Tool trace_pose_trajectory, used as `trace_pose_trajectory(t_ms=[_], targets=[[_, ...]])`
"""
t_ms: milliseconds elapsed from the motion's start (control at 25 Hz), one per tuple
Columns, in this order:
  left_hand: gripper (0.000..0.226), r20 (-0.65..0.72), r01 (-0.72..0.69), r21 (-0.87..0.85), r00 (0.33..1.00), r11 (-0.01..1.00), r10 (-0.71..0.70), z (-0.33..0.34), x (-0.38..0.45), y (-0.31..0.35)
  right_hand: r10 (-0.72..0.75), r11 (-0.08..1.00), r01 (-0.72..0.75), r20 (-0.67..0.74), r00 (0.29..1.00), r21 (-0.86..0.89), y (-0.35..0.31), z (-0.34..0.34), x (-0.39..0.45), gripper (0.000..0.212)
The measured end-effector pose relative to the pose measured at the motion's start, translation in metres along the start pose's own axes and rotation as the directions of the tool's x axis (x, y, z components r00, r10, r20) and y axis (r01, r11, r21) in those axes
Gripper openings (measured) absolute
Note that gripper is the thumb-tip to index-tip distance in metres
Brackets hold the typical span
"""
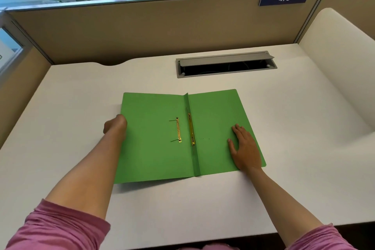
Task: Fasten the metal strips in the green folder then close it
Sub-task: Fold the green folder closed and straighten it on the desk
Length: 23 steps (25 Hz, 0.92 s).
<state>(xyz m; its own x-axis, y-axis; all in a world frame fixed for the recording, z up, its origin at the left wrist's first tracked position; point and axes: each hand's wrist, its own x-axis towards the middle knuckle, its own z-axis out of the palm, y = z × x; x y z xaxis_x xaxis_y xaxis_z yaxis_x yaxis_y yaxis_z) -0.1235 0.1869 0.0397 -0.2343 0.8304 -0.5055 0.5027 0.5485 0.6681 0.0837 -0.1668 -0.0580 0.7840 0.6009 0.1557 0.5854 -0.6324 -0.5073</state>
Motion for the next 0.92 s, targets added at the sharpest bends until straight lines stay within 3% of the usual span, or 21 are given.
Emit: trace_pose_trajectory(t_ms=[120,200,320,600,920], targets=[[0.053,0.12,-0.139,0.053,0.984,0.989,0.132,-0.012,-0.008,0.034,-0.002,1.0,0.002,0.0,1.0,-0.002,0.0,0.0,0.0,0.053],[0.061,0.216,-0.217,-0.023,0.952,0.976,0.217,-0.016,-0.016,0.059,-0.002,1.0,0.002,0.0,1.0,0.0,0.001,0.001,0.0,0.054],[0.055,0.369,-0.319,-0.177,0.855,0.931,0.364,-0.016,-0.034,0.088,-0.003,1.0,0.003,0.002,1.0,-0.005,0.002,0.002,0.0,0.054],[0.019,0.301,-0.425,-0.446,0.757,0.787,0.58,0.017,-0.079,0.098,0.011,1.0,-0.01,-0.006,1.0,0.017,0.001,0.001,0.0,0.054],[0.042,0.284,-0.358,-0.564,0.762,0.744,0.582,0.057,-0.133,0.073,0.095,0.988,-0.098,0.037,0.995,0.116,-0.008,-0.014,0.02,0.041]])
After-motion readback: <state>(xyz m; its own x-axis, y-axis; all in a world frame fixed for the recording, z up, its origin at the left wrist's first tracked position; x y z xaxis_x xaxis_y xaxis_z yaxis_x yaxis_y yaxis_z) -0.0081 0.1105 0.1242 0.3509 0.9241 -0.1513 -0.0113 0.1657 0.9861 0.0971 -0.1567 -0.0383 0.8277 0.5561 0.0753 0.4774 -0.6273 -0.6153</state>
